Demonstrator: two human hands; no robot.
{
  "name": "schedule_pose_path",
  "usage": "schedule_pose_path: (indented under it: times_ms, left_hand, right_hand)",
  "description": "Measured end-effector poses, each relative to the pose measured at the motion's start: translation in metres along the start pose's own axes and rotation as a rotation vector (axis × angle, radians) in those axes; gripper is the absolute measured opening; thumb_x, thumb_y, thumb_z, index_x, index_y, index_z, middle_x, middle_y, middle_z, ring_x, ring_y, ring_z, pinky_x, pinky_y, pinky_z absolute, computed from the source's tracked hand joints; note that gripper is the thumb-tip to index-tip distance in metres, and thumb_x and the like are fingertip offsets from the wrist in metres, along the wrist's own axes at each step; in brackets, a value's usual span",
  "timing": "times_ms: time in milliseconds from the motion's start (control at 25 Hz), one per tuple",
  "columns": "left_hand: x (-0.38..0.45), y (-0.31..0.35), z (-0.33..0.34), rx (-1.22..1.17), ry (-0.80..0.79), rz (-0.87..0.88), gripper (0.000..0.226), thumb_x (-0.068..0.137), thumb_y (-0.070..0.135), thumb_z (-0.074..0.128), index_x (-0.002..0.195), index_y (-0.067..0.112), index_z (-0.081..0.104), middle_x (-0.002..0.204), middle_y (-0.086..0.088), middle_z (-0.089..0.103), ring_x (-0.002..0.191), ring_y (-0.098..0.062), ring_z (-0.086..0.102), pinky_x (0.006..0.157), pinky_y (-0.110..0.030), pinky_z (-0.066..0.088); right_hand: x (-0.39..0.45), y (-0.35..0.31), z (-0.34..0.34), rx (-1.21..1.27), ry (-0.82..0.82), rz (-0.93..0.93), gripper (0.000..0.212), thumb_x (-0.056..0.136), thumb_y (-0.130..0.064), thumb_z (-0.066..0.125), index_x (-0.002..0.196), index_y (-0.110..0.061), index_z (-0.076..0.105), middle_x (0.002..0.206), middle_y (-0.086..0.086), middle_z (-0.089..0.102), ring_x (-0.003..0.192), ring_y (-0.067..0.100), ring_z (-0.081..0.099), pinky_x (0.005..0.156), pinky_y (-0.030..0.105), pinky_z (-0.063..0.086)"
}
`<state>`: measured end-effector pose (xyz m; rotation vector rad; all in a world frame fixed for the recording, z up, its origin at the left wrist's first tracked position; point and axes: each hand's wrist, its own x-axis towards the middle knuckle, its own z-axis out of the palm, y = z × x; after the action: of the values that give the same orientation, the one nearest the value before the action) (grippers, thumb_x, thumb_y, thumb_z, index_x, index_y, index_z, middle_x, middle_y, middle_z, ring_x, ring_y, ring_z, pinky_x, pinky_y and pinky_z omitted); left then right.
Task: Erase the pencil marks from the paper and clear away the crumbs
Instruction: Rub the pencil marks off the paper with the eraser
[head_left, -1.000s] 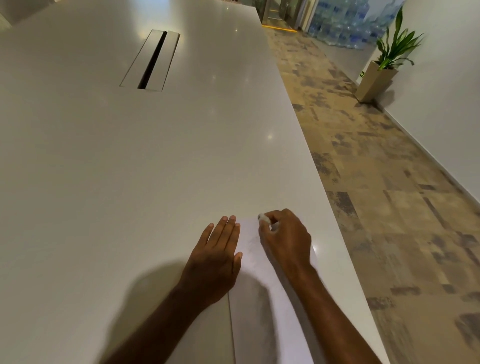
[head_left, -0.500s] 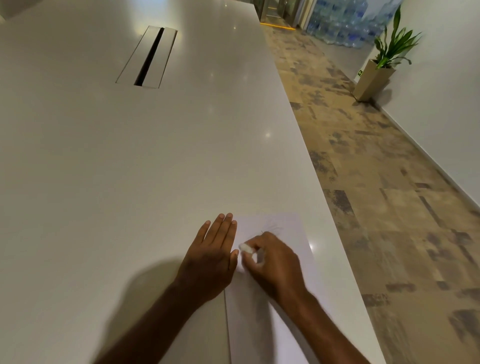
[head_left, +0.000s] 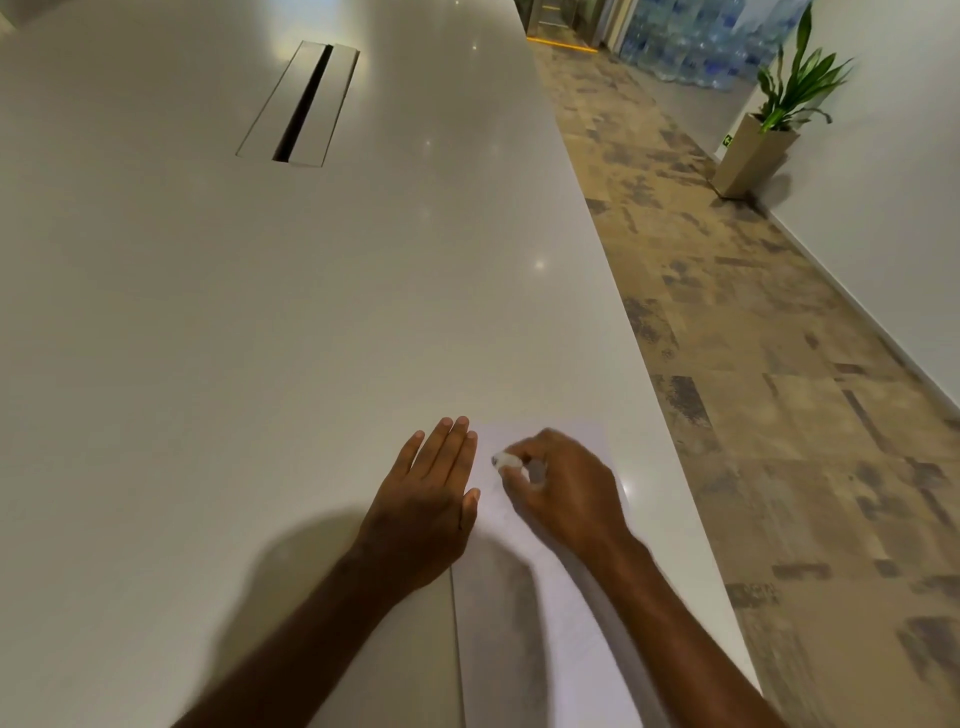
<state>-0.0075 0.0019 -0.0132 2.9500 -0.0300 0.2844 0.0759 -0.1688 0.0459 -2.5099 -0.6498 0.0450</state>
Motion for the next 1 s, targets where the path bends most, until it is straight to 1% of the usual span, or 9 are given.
schedule_pose_path:
  times_ms: [120,200,320,480,560,720,800,920,1000]
  left_hand:
    - [0.000,-0.001,0.000,-0.008,0.003,0.003,0.063,0.103,0.040,0.029,0.155,0.006,0.036,0.163,-0.014,0.032,0.151,-0.030,0.030,0.122,-0.049,0.029]
    - [0.000,0.000,0.001,-0.007,0.002,0.006,0.063,0.103,0.040,0.030,0.156,0.006,0.035,0.163,-0.014,0.030,0.152,-0.030,0.029,0.122,-0.049,0.028]
    - [0.000,0.000,0.002,-0.003,-0.003,0.006,0.063,0.103,0.040,0.030,0.157,0.007,0.031,0.165,-0.013,0.027,0.154,-0.028,0.024,0.123,-0.048,0.025]
    - [0.000,-0.003,0.001,0.003,0.035,0.032,0.061,0.104,0.035,0.031,0.155,0.004,0.035,0.163,-0.016,0.032,0.152,-0.030,0.029,0.121,-0.050,0.029]
    - [0.000,-0.003,0.002,0.013,0.050,0.041,0.059,0.105,0.034,0.030,0.154,0.002,0.036,0.162,-0.017,0.033,0.151,-0.031,0.029,0.121,-0.050,0.029]
    - [-0.001,0.004,0.007,0.024,0.048,0.073,0.059,0.106,0.034,0.027,0.154,0.001,0.036,0.162,-0.018,0.032,0.152,-0.033,0.028,0.120,-0.051,0.029]
    - [-0.003,0.005,0.008,0.034,0.064,0.078,0.059,0.106,0.033,0.027,0.154,0.000,0.035,0.162,-0.019,0.031,0.152,-0.033,0.028,0.120,-0.052,0.029]
    - [-0.004,0.000,0.007,0.024,0.088,0.063,0.058,0.107,0.032,0.024,0.154,-0.001,0.035,0.162,-0.020,0.032,0.151,-0.034,0.029,0.121,-0.052,0.029]
    - [-0.001,-0.003,0.006,0.033,0.093,0.071,0.058,0.108,0.032,0.023,0.154,-0.002,0.034,0.162,-0.020,0.030,0.152,-0.034,0.027,0.121,-0.052,0.028]
  right_hand:
    - [0.018,-0.002,0.001,0.043,0.056,0.056,0.018,0.100,-0.047,0.065,0.088,-0.037,0.072,0.086,-0.018,0.064,0.080,0.006,0.062,0.076,0.022,0.051]
    - [-0.003,-0.005,-0.001,-0.007,-0.042,-0.025,0.014,0.098,-0.046,0.068,0.095,-0.034,0.075,0.092,-0.018,0.067,0.084,0.005,0.062,0.078,0.018,0.050]
    - [-0.019,-0.003,-0.016,-0.014,-0.204,-0.073,0.018,0.096,-0.049,0.069,0.102,-0.034,0.076,0.102,-0.020,0.070,0.091,0.003,0.062,0.082,0.017,0.049]
    - [0.026,-0.007,-0.006,-0.027,-0.051,-0.027,0.021,0.100,-0.048,0.065,0.107,-0.034,0.079,0.104,-0.015,0.072,0.090,0.003,0.060,0.085,0.026,0.054]
    - [0.018,-0.006,-0.003,-0.028,-0.026,-0.046,0.018,0.100,-0.045,0.067,0.106,-0.033,0.079,0.102,-0.014,0.072,0.088,0.003,0.059,0.083,0.025,0.054]
    - [-0.050,0.000,-0.028,-0.040,-0.274,-0.129,0.020,0.098,-0.050,0.065,0.103,-0.035,0.077,0.103,-0.019,0.069,0.092,0.003,0.061,0.083,0.021,0.052]
    - [-0.030,0.005,-0.026,-0.072,-0.240,-0.132,0.021,0.098,-0.049,0.065,0.106,-0.036,0.078,0.106,-0.019,0.071,0.095,0.002,0.061,0.084,0.023,0.053]
    - [0.022,-0.001,-0.016,-0.058,-0.050,-0.050,0.021,0.100,-0.048,0.064,0.106,-0.035,0.080,0.105,-0.016,0.075,0.093,0.004,0.064,0.084,0.027,0.055]
    - [0.012,-0.002,-0.012,-0.077,-0.027,-0.055,0.020,0.101,-0.045,0.065,0.105,-0.033,0.080,0.102,-0.012,0.074,0.091,0.007,0.064,0.080,0.025,0.054]
